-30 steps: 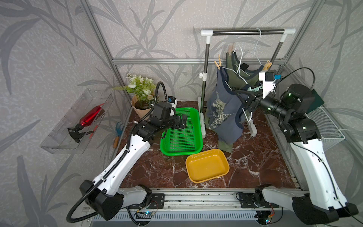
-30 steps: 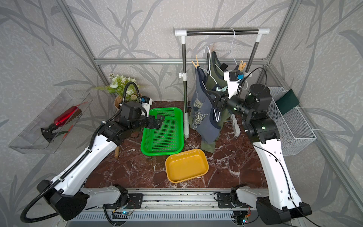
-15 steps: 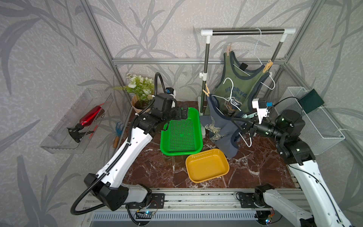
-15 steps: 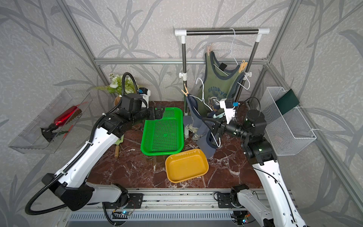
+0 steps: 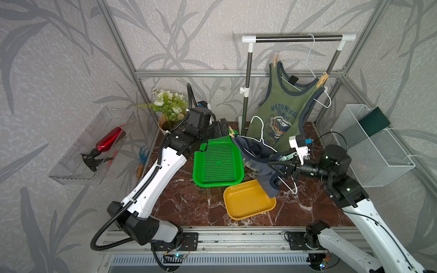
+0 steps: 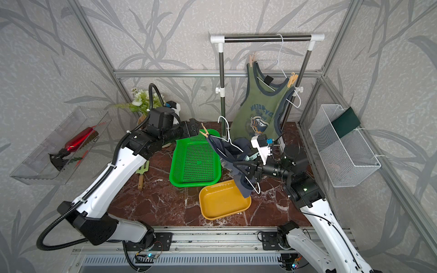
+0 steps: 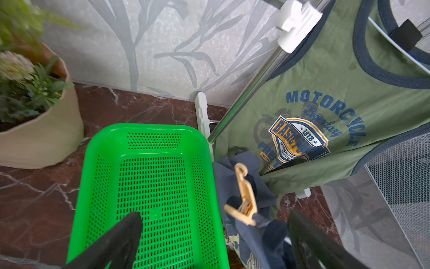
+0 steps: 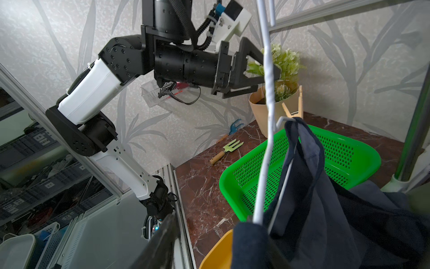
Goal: Remove the clothespins securing tank tops to the hanger
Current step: Pick up the hanger from the clothesline.
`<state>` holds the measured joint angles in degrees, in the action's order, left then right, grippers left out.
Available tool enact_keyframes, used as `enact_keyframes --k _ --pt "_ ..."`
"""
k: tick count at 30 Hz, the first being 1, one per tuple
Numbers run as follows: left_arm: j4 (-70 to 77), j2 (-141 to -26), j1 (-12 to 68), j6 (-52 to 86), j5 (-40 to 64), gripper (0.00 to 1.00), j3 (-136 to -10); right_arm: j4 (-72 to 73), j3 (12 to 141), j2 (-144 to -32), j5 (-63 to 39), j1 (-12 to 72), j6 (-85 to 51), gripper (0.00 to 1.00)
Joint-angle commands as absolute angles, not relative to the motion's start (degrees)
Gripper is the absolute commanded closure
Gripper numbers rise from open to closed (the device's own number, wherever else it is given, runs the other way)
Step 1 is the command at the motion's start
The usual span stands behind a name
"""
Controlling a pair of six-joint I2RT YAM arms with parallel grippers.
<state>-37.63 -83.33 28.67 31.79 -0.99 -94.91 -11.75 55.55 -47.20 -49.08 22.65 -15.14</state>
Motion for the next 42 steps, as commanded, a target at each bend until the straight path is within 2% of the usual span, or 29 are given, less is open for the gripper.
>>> enact_keyframes --k 1,18,21,27,29,32,35,42 --pt "-36.28 -85.87 29.09 37.32 2.3 0.01 -95.24 -7.1 54.25 -45.9 -46.35 24.62 -14.75 1.0" --pt "-36.1 -89.67 28.99 45.27 3.94 0.03 -91.73 -7.49 51.55 -43.75 -33.15 34.68 -8.32 1.0" --pt "-36.62 -91.02 28.99 46.2 4.09 0.08 -92.62 -7.28 50.99 -42.68 -30.36 36.9 -7.46 1.0" --pt "-37.2 -92.49 28.89 48.56 4.57 0.33 -93.09 -8.34 50.47 -41.52 -23.01 42.08 -3.78 1.0" --pt "-37.24 -92.46 28.87 49.28 4.75 0.37 -92.82 -8.39 49.99 -41.4 -20.66 43.89 -2.78 1.0" --pt "-37.09 -91.83 28.83 49.48 4.57 0.38 -92.46 -8.7 49.25 -41.73 -17.97 46.22 -1.4 1.0" --pt "-37.49 -91.12 28.79 49.72 4.29 0.33 -92.31 -8.9 48.71 -41.93 -15.5 48.42 -0.04 1.0" --pt "-36.4 -87.56 27.83 52.29 3.88 0.33 -89.43 -9.3 48.52 -41.96 -10.31 53.95 2.17 1.0"
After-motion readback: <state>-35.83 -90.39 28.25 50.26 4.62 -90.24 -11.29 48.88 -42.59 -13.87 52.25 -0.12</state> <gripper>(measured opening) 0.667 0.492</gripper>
